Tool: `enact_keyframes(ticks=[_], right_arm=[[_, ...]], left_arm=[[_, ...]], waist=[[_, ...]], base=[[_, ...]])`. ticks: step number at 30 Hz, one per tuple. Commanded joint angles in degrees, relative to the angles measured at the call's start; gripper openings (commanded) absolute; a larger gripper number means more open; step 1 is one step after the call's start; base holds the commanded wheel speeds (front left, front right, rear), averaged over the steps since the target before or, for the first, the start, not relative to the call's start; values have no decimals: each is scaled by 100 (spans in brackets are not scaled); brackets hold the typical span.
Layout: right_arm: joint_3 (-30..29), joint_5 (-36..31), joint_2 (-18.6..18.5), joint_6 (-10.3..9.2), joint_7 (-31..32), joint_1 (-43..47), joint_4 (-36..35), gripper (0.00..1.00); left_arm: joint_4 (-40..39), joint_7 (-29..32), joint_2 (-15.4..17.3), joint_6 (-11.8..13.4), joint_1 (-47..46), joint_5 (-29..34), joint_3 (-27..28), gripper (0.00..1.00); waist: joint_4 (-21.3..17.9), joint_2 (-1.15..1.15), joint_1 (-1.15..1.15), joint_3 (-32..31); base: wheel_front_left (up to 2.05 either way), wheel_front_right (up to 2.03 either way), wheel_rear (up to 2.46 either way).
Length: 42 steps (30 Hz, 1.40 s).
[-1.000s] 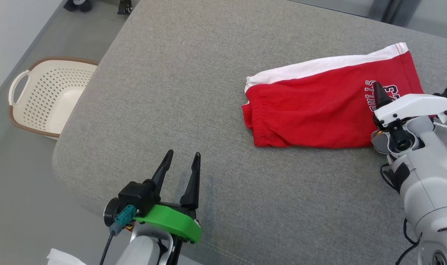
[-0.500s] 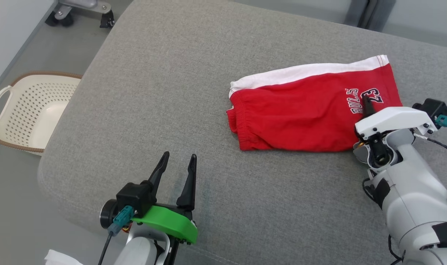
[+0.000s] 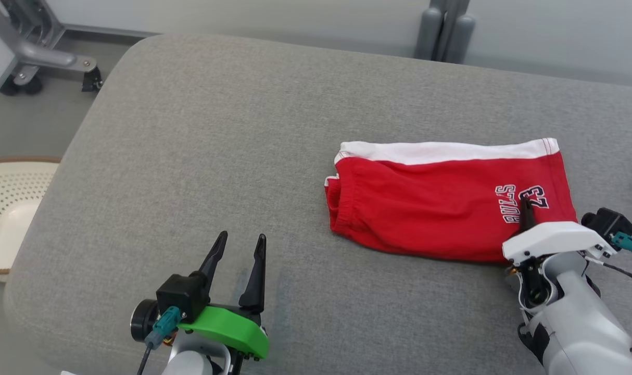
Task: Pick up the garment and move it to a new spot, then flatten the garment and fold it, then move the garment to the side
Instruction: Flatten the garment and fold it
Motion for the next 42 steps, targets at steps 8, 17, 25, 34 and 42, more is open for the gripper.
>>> enact_keyframes(ticks=[8,17,25,34,42], right_arm=[[-418,-661,-143,-9,-90,655,-264,0],[-1028,-1265,81,-8,-92,684,-475,0],[-882,-1687,223,-5,-93,476,-820,0],[403,-1402,257,-5,-58,797,-1520,0],[1332,-1215,251,-5,-70,1169,-1973,0]], left_arm=[[-4,0,14,-41,151,111,20,100],[29,0,14,-69,176,127,35,100],[91,0,14,-68,170,151,59,100],[185,0,14,-62,254,125,60,100],[208,0,13,-65,326,172,135,100]], waist=[[-626,0,0,-341],[-632,0,0,-378],[-415,0,0,-462],[-113,0,0,-591],[50,0,0,-648]], base=[[0,0,0],[0,0,0],[0,0,0],[0,0,0],[0,0,0]])
